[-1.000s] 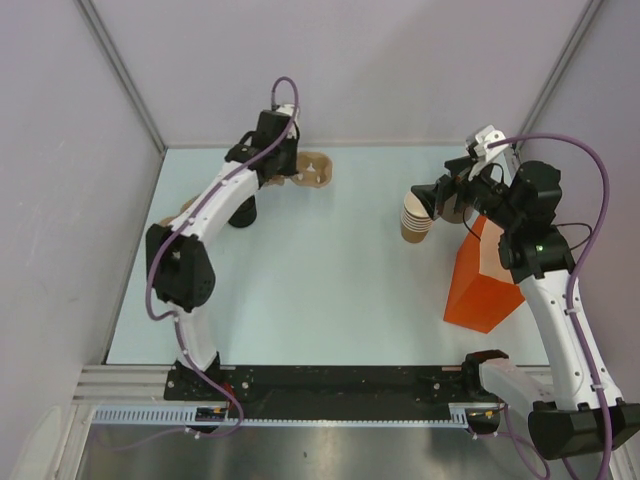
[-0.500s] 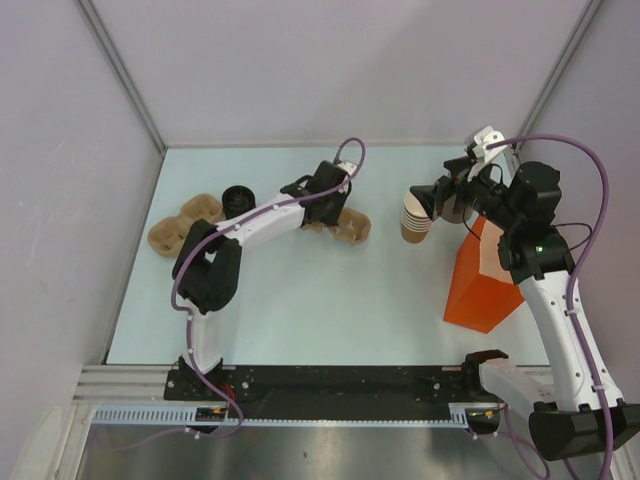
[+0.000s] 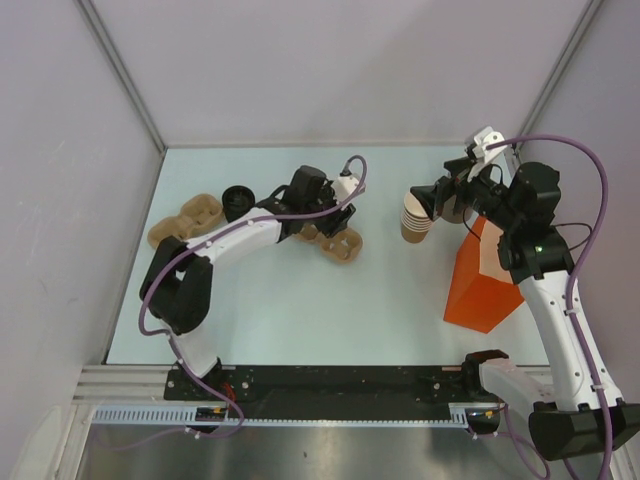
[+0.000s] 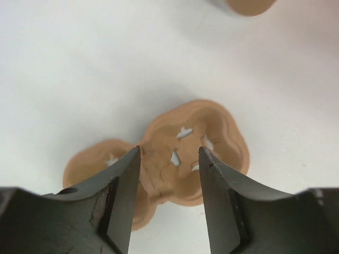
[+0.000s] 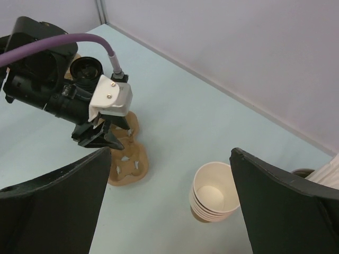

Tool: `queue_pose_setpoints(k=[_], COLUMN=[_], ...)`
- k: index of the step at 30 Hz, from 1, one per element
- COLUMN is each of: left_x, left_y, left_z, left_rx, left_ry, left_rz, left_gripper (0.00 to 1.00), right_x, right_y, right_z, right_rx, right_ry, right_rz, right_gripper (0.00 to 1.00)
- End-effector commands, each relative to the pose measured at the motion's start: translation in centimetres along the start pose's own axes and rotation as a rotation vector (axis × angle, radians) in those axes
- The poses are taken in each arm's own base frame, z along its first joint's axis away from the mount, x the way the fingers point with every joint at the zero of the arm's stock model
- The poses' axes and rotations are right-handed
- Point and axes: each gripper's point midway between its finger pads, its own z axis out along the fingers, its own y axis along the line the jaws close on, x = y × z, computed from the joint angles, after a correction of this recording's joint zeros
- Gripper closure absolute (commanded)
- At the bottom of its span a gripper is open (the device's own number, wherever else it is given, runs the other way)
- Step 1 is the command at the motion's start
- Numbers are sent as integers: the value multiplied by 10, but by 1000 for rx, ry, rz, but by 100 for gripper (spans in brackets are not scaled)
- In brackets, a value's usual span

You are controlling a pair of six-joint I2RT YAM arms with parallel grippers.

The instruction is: Pack the takeout coffee

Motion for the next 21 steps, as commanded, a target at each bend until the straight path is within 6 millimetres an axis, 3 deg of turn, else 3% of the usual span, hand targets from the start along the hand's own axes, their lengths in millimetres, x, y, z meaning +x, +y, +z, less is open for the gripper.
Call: queue_pose_setpoints(k=[1, 3, 6, 7, 8, 9, 10, 13, 14, 21], left_x=[-41, -50, -56, -52, -48, -46, -37, -14, 1, 54], left_y=[-6, 7, 30, 47, 55, 61, 77, 91, 88, 71], left_z=[-13, -26, -54, -64, -71, -84, -93, -110, -108, -97], left_rx=[57, -3, -71, -112, -133, -153, -198, -278, -271, -276], left_ry=[-130, -156, -193, -200, -200, -208, -203, -168, -133, 54], left_rz=[114, 73, -34, -76, -131, -155, -190, -220, -210, -207], left_gripper=[46, 41, 24, 21, 10, 6, 4, 1, 1, 1], right_x=[-18, -18, -14, -11, -10, -8, -6, -2, -2, 6], right_y=[-5, -1, 6, 8, 12, 14, 16, 19, 20, 17], right_z=[-6, -8, -7, -6, -6, -6, -4, -2, -2, 1], right_rx=[18, -8, -58, -73, -98, -109, -124, -144, -146, -150], right_ry=[-60, -62, -49, -40, -39, -35, -30, -19, -17, 4], right_rz=[-39, -53, -75, -71, -75, -85, -84, -106, -111, -89], right_gripper=[0, 0, 0, 0, 0, 0, 0, 0, 0, 0])
